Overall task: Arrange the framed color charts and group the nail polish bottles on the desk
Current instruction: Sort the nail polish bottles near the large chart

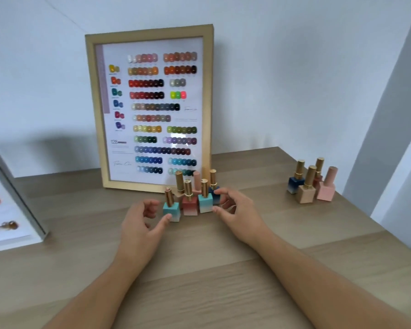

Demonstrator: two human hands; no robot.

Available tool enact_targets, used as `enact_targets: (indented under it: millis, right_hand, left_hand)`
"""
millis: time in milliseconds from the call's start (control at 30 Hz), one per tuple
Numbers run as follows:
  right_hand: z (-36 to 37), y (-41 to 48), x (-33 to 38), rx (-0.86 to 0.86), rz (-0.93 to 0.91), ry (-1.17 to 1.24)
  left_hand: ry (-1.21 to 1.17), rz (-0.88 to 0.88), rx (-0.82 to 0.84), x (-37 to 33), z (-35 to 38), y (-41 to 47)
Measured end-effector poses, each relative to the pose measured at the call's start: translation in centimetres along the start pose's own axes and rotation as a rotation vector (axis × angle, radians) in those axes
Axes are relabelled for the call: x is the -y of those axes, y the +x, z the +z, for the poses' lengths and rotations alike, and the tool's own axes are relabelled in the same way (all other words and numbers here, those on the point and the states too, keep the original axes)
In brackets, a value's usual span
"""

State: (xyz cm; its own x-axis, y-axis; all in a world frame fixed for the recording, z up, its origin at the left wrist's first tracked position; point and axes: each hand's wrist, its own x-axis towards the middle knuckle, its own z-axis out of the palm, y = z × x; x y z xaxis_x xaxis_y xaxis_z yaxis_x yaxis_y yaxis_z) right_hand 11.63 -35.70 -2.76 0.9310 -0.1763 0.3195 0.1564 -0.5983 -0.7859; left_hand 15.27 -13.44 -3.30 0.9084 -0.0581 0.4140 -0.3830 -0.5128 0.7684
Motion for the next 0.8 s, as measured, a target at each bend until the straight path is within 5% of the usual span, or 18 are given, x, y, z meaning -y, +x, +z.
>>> enact_targets:
  millis: [233,800]
  right_hand:
    - [1.4,2.0,-0.8,-0.001,-0.002,-0.065]
    - [-3.1,-1.9,-1.3,-0.021,0.058,-0.033]
  left_hand:
    - [0.023,-0.035,0.262,0.9,-0.2,2.3]
    - [-0.087,0.081,0.335,-2.8,0.6,-1.5]
